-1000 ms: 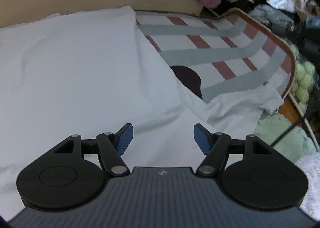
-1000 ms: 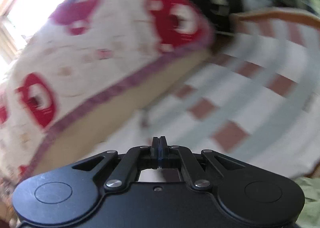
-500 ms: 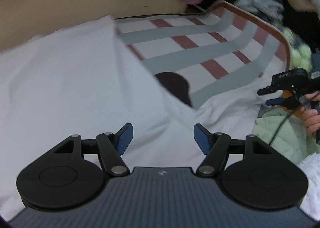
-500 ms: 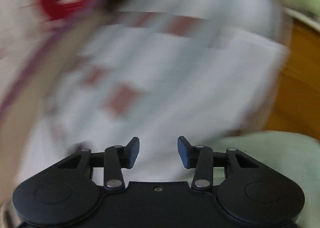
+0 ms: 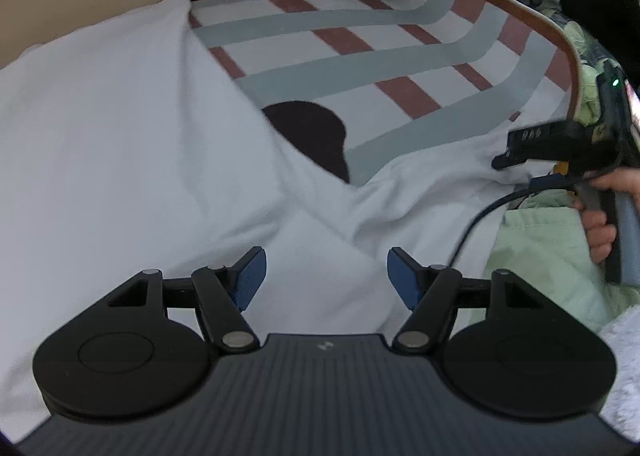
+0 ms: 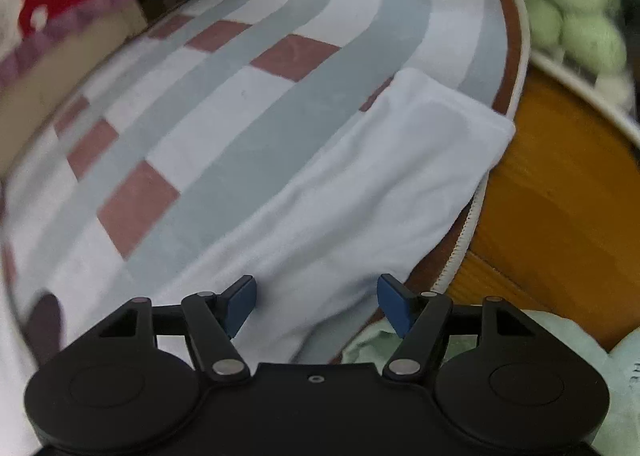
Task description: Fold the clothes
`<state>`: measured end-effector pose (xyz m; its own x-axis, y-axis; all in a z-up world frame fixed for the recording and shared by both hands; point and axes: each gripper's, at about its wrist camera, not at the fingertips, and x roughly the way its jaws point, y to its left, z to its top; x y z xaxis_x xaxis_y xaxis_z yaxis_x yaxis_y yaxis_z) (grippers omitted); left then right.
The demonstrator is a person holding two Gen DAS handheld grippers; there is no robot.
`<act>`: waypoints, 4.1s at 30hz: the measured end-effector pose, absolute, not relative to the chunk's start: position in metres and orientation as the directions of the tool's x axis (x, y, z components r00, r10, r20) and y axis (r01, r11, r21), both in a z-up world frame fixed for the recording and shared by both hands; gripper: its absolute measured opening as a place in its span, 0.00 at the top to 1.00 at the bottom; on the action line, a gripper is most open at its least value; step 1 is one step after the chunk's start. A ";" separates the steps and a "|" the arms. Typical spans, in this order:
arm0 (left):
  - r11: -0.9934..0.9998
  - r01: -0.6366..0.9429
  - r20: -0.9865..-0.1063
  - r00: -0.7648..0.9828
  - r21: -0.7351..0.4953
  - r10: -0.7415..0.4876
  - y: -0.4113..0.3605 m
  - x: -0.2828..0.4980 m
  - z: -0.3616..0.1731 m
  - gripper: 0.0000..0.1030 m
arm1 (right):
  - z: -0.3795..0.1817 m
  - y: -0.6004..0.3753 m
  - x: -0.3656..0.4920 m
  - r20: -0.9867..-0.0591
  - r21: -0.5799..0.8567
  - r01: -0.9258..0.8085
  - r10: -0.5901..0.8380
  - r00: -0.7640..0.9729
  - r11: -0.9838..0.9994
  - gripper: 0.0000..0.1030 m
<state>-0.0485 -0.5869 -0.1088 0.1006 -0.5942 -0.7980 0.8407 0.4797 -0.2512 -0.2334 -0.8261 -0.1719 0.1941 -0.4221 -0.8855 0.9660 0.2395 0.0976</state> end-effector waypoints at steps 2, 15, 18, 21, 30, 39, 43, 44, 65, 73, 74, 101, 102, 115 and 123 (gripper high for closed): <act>0.488 0.837 -0.799 0.107 -0.249 -0.592 -0.587 -0.047 -0.108 0.35 | -0.176 -0.822 -0.228 -0.868 0.067 0.960 -0.459 0.191 0.273 0.24; 0.522 0.827 -0.776 0.184 -0.211 -0.604 -0.564 -0.039 -0.086 0.35 | -0.134 -0.795 -0.230 -0.760 0.312 0.838 -0.412 0.503 0.448 0.90; 0.543 0.814 -0.778 0.200 -0.207 -0.596 -0.551 -0.035 -0.082 0.35 | -0.094 -0.781 -0.222 -0.670 0.461 0.714 -0.321 0.669 0.526 0.90; 0.563 0.800 -0.778 0.216 -0.205 -0.590 -0.537 -0.030 -0.079 0.35 | -0.060 -0.760 -0.203 -0.595 0.534 0.592 -0.229 0.770 0.603 0.90; 0.621 0.750 -0.766 0.256 -0.227 -0.589 -0.492 -0.018 -0.078 0.35 | -0.038 -0.698 -0.145 -0.588 0.567 0.426 -0.015 0.809 0.706 0.90; 0.671 0.702 -0.768 0.286 -0.240 -0.573 -0.461 -0.005 -0.087 0.35 | -0.044 -0.680 -0.131 -0.635 0.567 0.479 -0.015 0.773 0.671 0.89; 0.677 0.686 -0.752 0.291 -0.267 -0.591 -0.457 -0.002 -0.085 0.35 | -0.052 -0.679 -0.123 -0.650 0.574 0.477 0.015 0.760 0.665 0.89; 0.673 0.689 -0.750 0.289 -0.268 -0.595 -0.457 -0.003 -0.084 0.35 | -0.054 -0.679 -0.122 -0.651 0.580 0.476 0.025 0.759 0.661 0.89; 0.677 0.682 -0.706 0.334 -0.276 -0.625 -0.429 -0.010 -0.053 0.35 | -0.065 -0.711 -0.144 -0.323 0.880 0.189 0.258 0.910 0.436 0.42; 0.608 0.759 -0.726 0.281 -0.232 -0.628 -0.460 -0.022 -0.069 0.32 | -0.076 -0.738 -0.179 -0.426 0.859 0.387 0.048 0.903 0.334 0.42; 0.596 0.772 -0.731 0.275 -0.219 -0.624 -0.466 -0.024 -0.072 0.32 | -0.079 -0.740 -0.180 -0.424 0.868 0.386 0.061 0.904 0.311 0.42; 0.803 0.560 -0.709 0.481 -0.203 -0.516 -0.380 0.009 -0.105 0.89 | -0.108 -0.744 -0.158 -0.636 0.746 0.588 0.075 0.768 0.311 0.41; 0.807 0.558 -0.691 0.506 -0.194 -0.516 -0.376 0.011 -0.099 0.89 | -0.103 -0.742 -0.155 -0.650 0.728 0.590 0.079 0.756 0.348 0.41; 0.828 0.476 -0.688 0.494 -0.298 -0.532 -0.351 0.050 -0.111 0.92 | -0.057 -0.574 -0.087 -0.980 -0.129 -0.081 -0.115 0.162 0.988 0.42; 0.864 0.400 -0.705 0.515 -0.306 -0.488 -0.333 0.064 -0.120 0.95 | -0.131 -0.599 -0.056 -0.997 -0.081 0.210 -0.079 -0.018 0.974 0.43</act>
<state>0.0640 -0.3327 -0.1198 0.5150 -0.4881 -0.7046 0.4002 0.8639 -0.3059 -0.0558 -0.5985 -0.1307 -0.0178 -0.0795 -0.9967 0.2101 0.9743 -0.0814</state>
